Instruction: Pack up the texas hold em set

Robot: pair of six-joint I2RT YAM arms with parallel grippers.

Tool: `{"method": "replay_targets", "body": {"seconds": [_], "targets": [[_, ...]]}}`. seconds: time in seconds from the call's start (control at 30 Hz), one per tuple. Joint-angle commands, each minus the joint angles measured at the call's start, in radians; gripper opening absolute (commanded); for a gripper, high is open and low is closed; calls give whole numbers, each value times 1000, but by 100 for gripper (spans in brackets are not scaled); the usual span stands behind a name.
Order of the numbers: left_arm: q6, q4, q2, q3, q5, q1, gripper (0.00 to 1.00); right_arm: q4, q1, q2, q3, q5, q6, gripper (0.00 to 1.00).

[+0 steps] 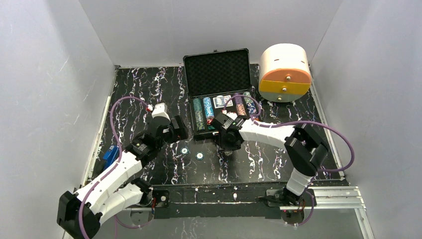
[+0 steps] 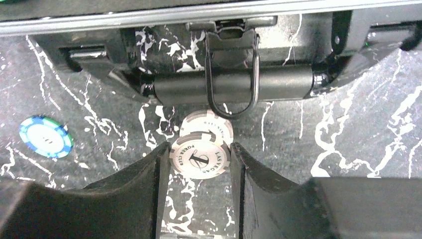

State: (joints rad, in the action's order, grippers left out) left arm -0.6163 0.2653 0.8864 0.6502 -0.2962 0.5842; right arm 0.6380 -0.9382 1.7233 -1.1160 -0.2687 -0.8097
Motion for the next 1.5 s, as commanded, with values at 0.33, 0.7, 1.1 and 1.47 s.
{"method": "replay_targets", "body": {"seconds": [0.33,0.7,1.1,1.47], "targets": [[-388,-765,-18,-398,211,322,89,160,51,-82,-150,85,-40,28],[-454,-1034,191,-388,29,481,88,254,98,20,-379,140,-80,31],[-552,-1155,275,-373,-268,519,86,254,100,6,-400,181,-123,31],[-607,-1170,371,-314,-254,519,54,218,100,-29,-363,263,-143,32]]}}
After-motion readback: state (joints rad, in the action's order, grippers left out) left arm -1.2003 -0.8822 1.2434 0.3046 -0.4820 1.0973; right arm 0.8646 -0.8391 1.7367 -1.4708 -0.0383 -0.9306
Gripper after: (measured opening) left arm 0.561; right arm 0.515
